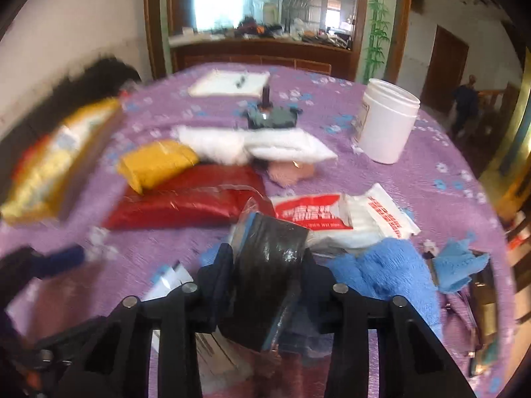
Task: Organize soft objects
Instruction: 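Grasp the black plastic pouch with the right tool while the left tool grasps the white sachet, then lift the black pouch with the right tool while the left tool lifts the white sachet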
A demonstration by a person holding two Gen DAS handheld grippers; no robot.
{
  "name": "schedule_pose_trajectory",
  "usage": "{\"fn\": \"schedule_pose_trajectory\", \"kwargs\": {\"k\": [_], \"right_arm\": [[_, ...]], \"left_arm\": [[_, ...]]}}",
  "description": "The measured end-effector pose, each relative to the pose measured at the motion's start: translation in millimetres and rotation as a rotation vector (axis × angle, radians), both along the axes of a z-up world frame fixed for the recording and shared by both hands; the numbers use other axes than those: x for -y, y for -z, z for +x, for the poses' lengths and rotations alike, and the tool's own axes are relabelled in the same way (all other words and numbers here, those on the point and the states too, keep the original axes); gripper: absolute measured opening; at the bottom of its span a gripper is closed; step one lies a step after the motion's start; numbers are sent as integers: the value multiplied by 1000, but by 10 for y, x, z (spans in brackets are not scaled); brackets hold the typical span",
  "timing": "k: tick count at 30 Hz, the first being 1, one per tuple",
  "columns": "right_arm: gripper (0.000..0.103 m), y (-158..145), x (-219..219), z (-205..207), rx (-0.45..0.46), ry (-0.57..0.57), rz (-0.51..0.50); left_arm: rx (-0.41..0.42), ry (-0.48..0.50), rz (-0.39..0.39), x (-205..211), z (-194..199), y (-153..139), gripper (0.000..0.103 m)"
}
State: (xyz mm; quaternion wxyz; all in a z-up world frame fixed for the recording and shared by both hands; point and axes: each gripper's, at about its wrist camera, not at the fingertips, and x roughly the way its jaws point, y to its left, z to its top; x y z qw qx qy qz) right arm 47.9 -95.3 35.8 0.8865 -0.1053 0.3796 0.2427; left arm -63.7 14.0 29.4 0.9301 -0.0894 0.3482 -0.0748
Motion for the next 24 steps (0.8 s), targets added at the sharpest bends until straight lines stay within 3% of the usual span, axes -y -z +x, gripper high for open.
{"fn": "schedule_pose_trajectory", "kwargs": {"k": [7, 9, 13, 15, 17, 18, 22, 24], "right_arm": [[41, -323, 664, 43, 45, 84, 374], [41, -376, 736, 42, 68, 104, 405], [41, -421, 787, 37, 65, 110, 437], [41, -409, 800, 58, 52, 109, 445], [41, -394, 820, 58, 37, 104, 461], [41, -392, 815, 53, 35, 102, 465], [41, -380, 820, 51, 37, 101, 468], [41, -368, 812, 50, 33, 100, 465]], "left_arm": [[-56, 126, 9, 277, 101, 8, 84], [-94, 159, 14, 423, 178, 40, 88], [-187, 176, 190, 734, 355, 164, 88], [-201, 197, 212, 793, 423, 201, 88], [-208, 219, 186, 777, 480, 200, 73], [-211, 219, 181, 752, 507, 216, 58], [-190, 226, 161, 692, 502, 199, 42], [-156, 223, 146, 665, 453, 153, 41]]}}
